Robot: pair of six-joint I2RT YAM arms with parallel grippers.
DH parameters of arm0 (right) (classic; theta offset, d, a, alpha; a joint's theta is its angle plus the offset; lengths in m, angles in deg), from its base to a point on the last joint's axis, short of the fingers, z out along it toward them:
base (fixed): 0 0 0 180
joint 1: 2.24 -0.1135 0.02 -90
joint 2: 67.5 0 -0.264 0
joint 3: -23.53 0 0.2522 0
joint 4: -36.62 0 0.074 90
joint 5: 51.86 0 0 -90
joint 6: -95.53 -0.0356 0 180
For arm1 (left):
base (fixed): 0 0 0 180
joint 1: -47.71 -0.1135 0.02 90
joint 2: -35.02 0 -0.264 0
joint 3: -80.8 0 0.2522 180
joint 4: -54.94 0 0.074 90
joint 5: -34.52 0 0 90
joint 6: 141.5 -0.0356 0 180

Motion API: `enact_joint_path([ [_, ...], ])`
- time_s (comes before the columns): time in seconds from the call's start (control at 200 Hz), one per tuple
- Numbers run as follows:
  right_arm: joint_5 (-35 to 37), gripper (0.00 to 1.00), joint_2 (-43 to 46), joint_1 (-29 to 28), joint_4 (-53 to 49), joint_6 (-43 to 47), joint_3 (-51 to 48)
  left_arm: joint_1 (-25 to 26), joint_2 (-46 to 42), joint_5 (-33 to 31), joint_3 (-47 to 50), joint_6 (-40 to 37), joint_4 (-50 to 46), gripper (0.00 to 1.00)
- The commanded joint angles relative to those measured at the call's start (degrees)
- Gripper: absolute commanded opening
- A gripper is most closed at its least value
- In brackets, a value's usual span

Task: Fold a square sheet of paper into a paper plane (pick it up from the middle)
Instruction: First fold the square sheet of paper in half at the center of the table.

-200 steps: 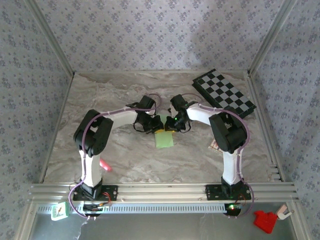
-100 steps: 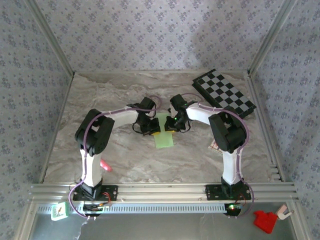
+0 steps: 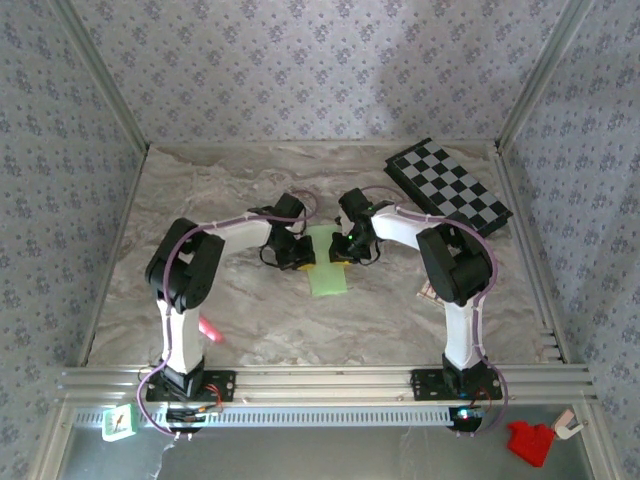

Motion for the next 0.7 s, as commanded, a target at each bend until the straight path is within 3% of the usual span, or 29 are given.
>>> enact_joint_path([
  [0.0, 9.84, 0.19, -5.72, -0.03, -8.23, -0.15, -3.04, -1.33, -3.27, -3.61, 1.18, -1.88, -4.88, 0.10],
  [0.21, 9.68, 0.19, -5.72, -0.26, -8.26, -0.23, -3.03, -0.16, -7.68, 2.16, 0.55, 0.22, 2.98, 0.10],
  [0.41, 9.63, 0.19, -5.72, -0.34, -8.16, -0.33, -3.26, 0.67, -3.57, 6.49, -0.85, 1.20, 6.70, 0.10],
  [0.695, 9.55, 0.19, -6.23, -0.44, -8.13, 0.16, -3.34, 0.61, 1.91, 5.93, -2.91, -0.34, 6.34, 0.11],
])
